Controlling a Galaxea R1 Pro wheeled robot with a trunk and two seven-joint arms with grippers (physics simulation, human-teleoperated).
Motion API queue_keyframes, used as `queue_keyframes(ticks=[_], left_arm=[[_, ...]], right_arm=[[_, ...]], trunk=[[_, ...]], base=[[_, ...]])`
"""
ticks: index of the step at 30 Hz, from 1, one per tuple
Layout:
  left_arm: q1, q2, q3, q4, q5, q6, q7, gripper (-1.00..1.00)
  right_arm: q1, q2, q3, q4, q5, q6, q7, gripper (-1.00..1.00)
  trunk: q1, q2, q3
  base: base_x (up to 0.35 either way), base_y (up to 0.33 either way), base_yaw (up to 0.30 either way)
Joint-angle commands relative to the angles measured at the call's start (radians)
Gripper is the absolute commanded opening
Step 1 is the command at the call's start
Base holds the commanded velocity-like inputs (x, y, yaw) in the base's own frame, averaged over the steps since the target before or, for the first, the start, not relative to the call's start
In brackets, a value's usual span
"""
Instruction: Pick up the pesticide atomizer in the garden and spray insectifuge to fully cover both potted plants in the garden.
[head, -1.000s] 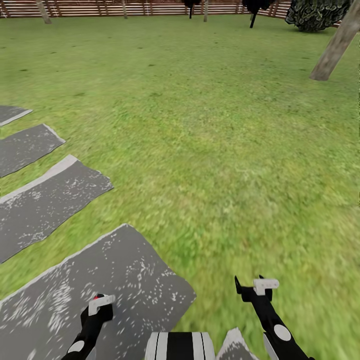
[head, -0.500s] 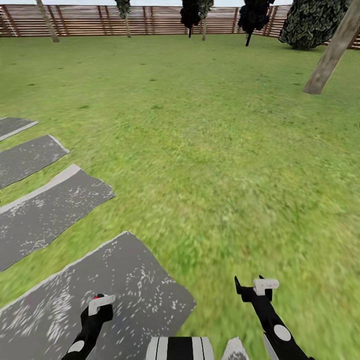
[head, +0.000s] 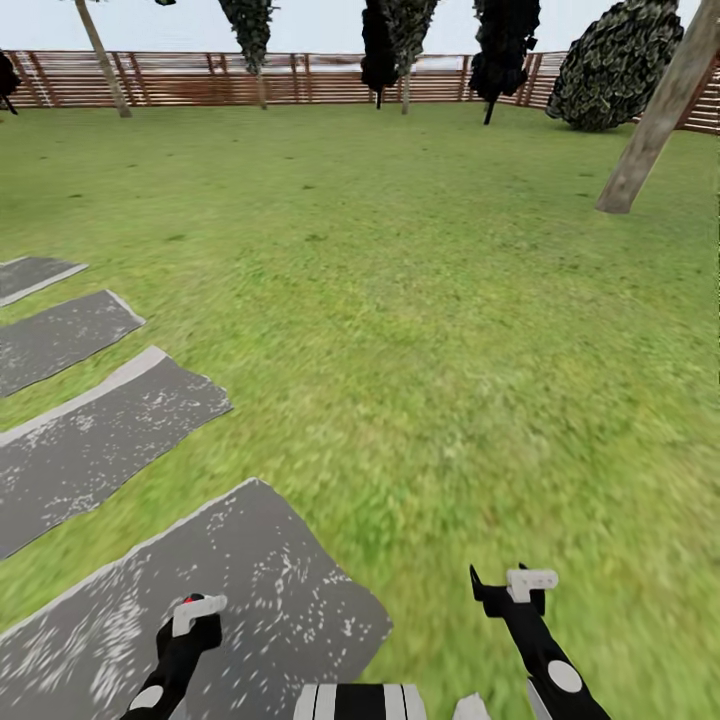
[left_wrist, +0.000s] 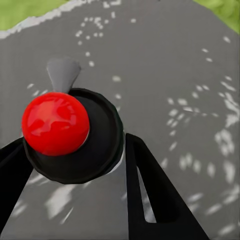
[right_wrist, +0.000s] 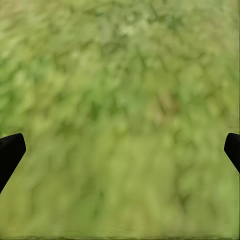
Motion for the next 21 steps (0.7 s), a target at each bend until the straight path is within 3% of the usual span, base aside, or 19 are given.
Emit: queue_keyframes(ticks=[1,6,10,15,21], left_arm=[[0.001,0.000,0.000,0.004,0.001,-0.003,0.000,-1.00],[0.040,0.007,-0.002,0.059,-0.003,-0.005,0.000,-1.00],[0.078,0.008,-0.002,0.062,-0.004,-0.011,0.000,-1.00],[0.109,0.015,0.000,0.060,-0.004,-0.015,-0.001,-1.00],[0.125,0.017,0.000,0.059,-0.004,-0.013,0.000,-1.00]], right_arm=[[0.000,-0.001,0.000,0.010,0.001,-0.004,0.000,1.00],[0.002,-0.011,-0.002,0.092,0.002,-0.057,-0.001,1.00],[0.009,-0.014,-0.002,0.128,0.002,-0.128,-0.048,1.00],[0.058,-0.013,-0.001,0.149,0.001,-0.177,-0.101,1.00],[0.094,-0.012,-0.003,0.227,-0.004,-0.244,-0.111,1.00]], trunk=[[-0.001,0.000,0.003],[-0.003,0.001,0.023],[-0.005,0.002,0.038],[-0.007,0.003,0.058],[-0.010,0.005,0.081]], base=[[0.000,0.000,0.000],[0.000,0.000,0.000],[0.000,0.000,0.000],[0.000,0.000,0.000],[0.000,0.000,0.000]])
